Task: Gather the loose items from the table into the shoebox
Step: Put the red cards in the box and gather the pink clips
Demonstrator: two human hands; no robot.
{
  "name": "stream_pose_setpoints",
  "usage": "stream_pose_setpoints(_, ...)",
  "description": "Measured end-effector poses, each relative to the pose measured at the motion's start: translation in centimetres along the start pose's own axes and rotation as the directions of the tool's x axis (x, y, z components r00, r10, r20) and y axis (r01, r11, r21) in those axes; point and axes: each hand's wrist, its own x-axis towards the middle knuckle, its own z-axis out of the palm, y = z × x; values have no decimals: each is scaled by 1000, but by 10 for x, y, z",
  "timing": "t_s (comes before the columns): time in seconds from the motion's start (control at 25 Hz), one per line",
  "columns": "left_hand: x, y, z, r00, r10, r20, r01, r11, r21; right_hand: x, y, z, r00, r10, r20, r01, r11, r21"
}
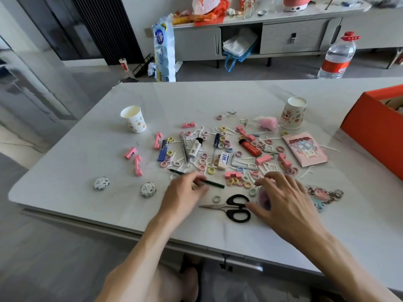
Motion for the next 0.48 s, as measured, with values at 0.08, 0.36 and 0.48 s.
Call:
stream_pose_setpoints(0.08, 18, -13, -24, 962, -134, -238, 118, 990, -80, 4, -2, -3, 996, -41, -80, 46, 997, 61)
stream_pose_setpoints(0.36, 66, -87, -72, 829, -443, -341, 527, 823, 212, 33, -26, 4, 967, -253, -11, 253, 967, -18)
stream_pose_setpoints(0.48, 78, -104, -76, 869, -379, -317, 469, 834, 289, 79, -29, 11, 971, -193, 144, 203, 978, -57)
